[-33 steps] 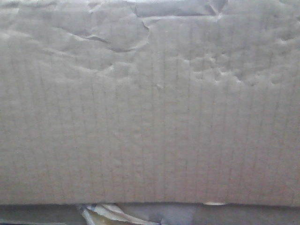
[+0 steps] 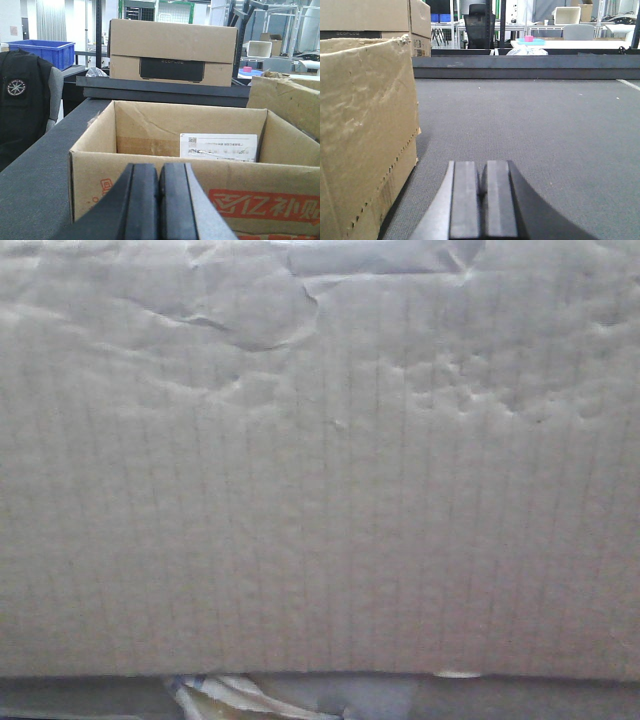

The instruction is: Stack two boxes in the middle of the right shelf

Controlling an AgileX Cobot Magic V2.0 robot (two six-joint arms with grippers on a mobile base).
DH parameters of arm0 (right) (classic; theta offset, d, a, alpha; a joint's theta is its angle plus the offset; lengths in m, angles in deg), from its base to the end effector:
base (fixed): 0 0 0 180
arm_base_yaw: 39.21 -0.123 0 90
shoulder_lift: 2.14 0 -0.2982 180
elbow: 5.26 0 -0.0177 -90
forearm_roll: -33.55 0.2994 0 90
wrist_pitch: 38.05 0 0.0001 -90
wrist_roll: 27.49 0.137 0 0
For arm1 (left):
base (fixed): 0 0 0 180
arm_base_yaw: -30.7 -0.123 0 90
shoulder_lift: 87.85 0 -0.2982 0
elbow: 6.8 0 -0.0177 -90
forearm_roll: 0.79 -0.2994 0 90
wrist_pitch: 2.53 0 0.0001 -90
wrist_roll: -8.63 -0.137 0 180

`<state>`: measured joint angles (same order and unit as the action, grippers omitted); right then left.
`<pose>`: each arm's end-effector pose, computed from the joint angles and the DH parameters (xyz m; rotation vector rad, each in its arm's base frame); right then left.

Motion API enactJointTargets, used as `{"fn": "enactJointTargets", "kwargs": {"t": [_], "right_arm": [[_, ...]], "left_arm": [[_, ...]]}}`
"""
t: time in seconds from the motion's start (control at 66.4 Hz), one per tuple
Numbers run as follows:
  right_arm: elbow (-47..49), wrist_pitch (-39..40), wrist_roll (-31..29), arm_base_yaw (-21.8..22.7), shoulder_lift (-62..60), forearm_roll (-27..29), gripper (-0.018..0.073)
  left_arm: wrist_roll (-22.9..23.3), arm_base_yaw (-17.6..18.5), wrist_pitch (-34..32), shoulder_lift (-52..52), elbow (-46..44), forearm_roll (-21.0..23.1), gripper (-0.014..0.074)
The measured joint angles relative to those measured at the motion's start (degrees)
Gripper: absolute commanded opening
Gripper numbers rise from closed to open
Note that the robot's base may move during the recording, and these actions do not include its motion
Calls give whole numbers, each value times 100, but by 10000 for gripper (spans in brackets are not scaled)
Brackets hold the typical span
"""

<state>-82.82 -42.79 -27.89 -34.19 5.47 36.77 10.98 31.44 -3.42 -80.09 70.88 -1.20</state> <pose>0.1378 -0.0115 0.2055 0.1035 1.5657 -0.0267 0.1380 -0.0018 0.2176 -0.0154 1.4757 -0.0380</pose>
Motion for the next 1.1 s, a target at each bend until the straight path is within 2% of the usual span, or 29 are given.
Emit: {"fn": "enactJointTargets", "kwargs": {"t": [0.151,0.331,0.557,0.692,0.873,1.099], "right_arm": [[0,0,0,0,0,0,-162],[0,0,0,0,0,0,-162],[0,0,0,0,0,0,-162],[0,0,0,0,0,0,-162],[0,0,0,0,0,0,-162],[0,0,0,0,0,0,-162]], "left_arm": [[0,0,329,-9,-146,0,-111],[0,0,1239,125,-1342,0,-111],[0,0,2865,1531,-3160,0,-111],[0,0,3426,2563,-4031,-11,-111],[0,0,3399,3758,-4684,-22,-111],[0,0,3092,4566,-4783,-22,-111]]}}
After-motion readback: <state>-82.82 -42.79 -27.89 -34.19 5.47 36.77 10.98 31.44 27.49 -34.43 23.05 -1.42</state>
